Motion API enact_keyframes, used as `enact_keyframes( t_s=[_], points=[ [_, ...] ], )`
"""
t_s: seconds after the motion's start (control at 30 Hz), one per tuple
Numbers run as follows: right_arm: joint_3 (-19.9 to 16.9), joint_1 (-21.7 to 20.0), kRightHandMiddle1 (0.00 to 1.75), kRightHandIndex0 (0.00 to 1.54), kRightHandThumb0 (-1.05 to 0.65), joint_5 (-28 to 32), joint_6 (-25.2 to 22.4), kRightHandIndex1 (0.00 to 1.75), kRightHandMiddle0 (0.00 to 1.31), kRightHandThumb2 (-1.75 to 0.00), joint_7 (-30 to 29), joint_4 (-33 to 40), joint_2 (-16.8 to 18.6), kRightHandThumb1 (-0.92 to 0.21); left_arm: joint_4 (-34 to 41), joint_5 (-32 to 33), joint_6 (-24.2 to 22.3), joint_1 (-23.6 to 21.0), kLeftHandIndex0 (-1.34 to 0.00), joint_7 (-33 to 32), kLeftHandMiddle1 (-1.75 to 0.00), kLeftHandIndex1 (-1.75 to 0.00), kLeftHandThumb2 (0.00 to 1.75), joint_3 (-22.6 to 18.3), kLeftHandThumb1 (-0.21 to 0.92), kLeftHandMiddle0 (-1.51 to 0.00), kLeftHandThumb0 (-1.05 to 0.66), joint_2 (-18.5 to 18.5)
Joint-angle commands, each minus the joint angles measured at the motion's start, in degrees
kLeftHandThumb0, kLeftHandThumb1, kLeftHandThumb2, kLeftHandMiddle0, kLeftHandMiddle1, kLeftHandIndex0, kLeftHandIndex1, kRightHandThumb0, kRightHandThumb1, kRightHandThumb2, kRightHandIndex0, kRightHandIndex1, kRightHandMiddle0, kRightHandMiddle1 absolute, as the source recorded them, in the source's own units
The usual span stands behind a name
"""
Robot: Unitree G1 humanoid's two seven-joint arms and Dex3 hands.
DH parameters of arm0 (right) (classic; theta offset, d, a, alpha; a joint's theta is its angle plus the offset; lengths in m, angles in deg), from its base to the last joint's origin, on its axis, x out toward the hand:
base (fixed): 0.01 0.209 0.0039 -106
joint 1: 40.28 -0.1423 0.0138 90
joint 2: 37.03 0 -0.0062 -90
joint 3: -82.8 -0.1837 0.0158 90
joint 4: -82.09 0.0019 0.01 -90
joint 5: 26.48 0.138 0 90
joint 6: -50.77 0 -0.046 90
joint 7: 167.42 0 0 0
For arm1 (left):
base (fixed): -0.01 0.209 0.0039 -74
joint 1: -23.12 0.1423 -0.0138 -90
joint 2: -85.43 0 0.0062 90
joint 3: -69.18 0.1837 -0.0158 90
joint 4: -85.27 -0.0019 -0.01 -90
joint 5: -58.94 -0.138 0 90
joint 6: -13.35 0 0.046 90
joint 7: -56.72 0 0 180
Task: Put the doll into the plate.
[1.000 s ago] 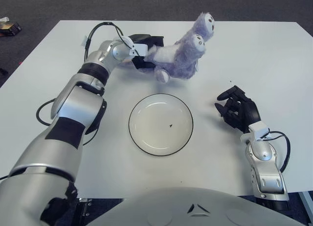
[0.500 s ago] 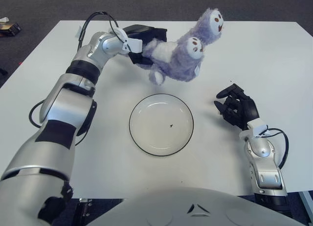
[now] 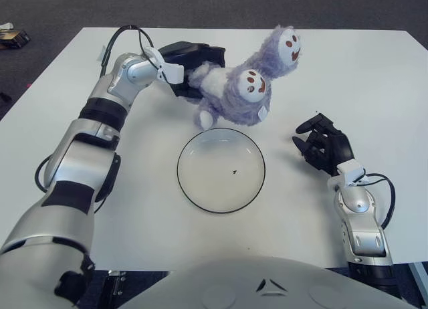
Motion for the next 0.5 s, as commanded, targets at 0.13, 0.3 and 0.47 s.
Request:
enact_keyframes(
  t_s=[0.13,0.3,0.47],
  points=[
    [0.5,0.9,1.49,0.76,-0.37,-0.2,-4.9,1.75,0.46,-0.28,1.0,-2.2,-0.3,-0.92,9.8,3.4,0.7,7.0,-0.58,2.2,-1.75,-1.75,1.18,-2.1,0.41,-0.53,0.43,3.4],
    [0.5,0.6,1.49,0.77,-0.37,-0.1,-5.5,1.75,0.46,-0.28,1.1,-2.2,-0.4,-0.92,13.4,3.5,0.4,9.4,-0.56,2.8,-1.75,-1.75,1.15,-2.6,0.44,-0.5,0.42,4.9],
    [0.4,0.3,1.49,0.77,-0.37,0.1,-5.8,1.75,0.46,-0.28,1.3,-2.4,-0.5,-0.92,16.9,5.1,-1.4,11.2,-0.55,5.1,-1.75,-1.75,1.12,-2.8,0.47,-0.48,0.42,6.1]
  ],
)
